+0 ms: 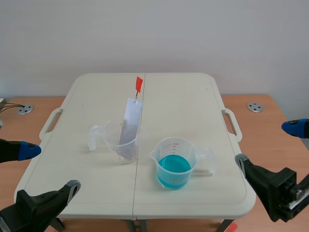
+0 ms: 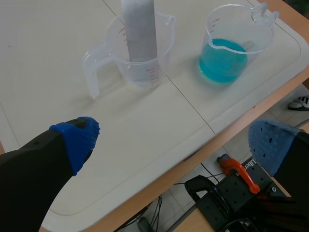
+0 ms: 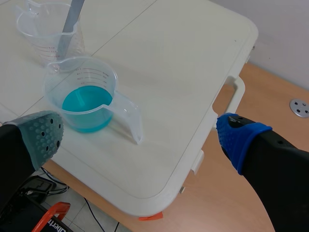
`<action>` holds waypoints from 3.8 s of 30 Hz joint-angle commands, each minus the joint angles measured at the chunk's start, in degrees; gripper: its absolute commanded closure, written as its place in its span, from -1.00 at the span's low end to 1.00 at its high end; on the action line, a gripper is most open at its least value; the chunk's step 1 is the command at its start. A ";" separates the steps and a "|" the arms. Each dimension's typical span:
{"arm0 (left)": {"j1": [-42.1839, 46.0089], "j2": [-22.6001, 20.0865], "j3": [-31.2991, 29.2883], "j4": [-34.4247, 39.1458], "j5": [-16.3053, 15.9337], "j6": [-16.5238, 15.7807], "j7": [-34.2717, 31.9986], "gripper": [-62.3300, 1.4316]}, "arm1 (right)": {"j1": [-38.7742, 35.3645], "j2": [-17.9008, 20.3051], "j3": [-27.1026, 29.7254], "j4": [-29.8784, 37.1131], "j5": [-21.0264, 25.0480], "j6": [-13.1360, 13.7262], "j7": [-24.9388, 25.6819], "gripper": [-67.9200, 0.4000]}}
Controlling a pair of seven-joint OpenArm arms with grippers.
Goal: Hold the metal plate by the orange handle, dip it into the blue solution, take it out and point at it, then put the plate back in the beaker on the left.
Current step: 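Lift the metal plate out of the left beaker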
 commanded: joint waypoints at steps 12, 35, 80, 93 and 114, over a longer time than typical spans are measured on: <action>0.00 0.00 0.50 0.48 -0.37 -0.07 -0.59 -1.00 | 0.50 0.00 0.07 1.01 0.00 0.00 1.05 -0.95; 0.35 0.00 0.50 0.50 -0.17 -0.02 -0.83 0.91 | 3.08 -0.02 0.04 0.98 0.48 0.63 0.81 -0.95; 33.55 -6.05 -5.53 0.50 2.67 11.63 -0.81 0.91 | 41.81 -8.98 -23.80 -18.53 2.58 0.44 -6.91 -0.95; 33.55 -6.05 -5.53 0.50 2.67 11.58 -0.79 0.91 | 52.65 -14.95 -28.94 -30.73 1.29 0.44 -7.85 -0.95; 33.55 -6.05 -5.53 0.50 2.67 11.54 -0.79 0.91 | 65.94 -23.61 -36.22 -46.93 -0.04 0.42 -7.76 -0.95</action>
